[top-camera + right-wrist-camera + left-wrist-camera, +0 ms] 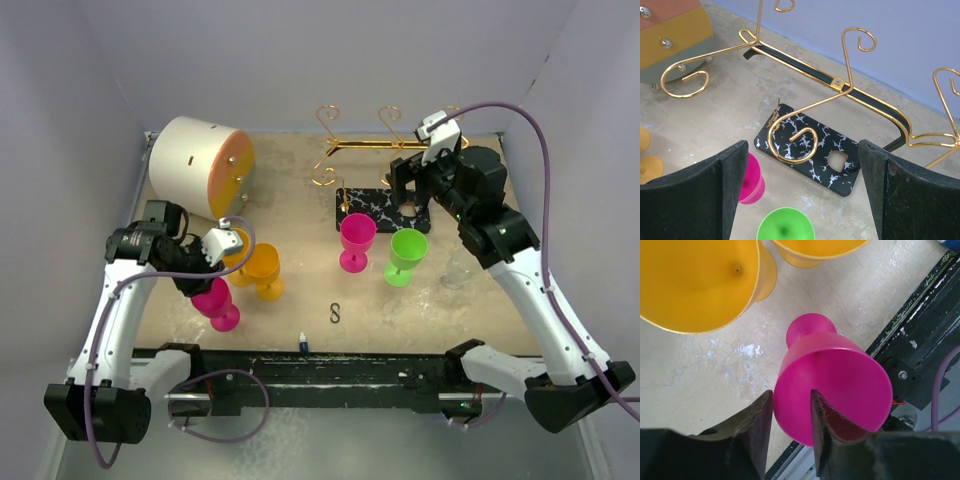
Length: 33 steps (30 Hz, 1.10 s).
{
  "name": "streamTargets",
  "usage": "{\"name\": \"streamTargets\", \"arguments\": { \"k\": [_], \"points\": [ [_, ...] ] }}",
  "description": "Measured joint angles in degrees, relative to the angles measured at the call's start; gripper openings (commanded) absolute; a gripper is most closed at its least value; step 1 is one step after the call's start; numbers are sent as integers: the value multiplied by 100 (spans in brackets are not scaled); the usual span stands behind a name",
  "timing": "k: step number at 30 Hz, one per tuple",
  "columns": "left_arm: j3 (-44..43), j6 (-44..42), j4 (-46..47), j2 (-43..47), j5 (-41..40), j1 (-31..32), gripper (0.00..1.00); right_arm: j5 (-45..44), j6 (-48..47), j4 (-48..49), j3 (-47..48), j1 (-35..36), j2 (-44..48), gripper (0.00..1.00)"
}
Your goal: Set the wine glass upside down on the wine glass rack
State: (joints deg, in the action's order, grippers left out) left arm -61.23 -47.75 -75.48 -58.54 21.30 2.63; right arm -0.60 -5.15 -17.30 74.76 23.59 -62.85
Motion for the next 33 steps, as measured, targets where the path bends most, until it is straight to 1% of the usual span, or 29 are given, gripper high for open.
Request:
{"name": "streamTargets", "arguments": {
  "k": [6,11,15,20,24,28,33],
  "points": [
    [118,-39,109,-57,-2,0,0,107,-2,2,-24,-76,-2,92],
    [57,-140,-15,-26,-280,0,0,173,-7,4,-26,-125,-2,92],
    [-225,-181,-216,166,-782,0,0,315,-24,2,-33,-264,-2,93],
    [-997,-166,-463,428,-1488,0,0,675,-175,-63,-33,-385,9,94],
    [-1821,-74,-726,457,-1840,0,0,1268,-400,-295,46,-411,42,94],
    [-2782,-22,-894,522,-1794,0,0,1869,-608,-579,442,-428,9,94],
    [-3884,212,-817,728,-1268,0,0,2632,-909,-898,1274,-450,-254,94]
  ]
}}
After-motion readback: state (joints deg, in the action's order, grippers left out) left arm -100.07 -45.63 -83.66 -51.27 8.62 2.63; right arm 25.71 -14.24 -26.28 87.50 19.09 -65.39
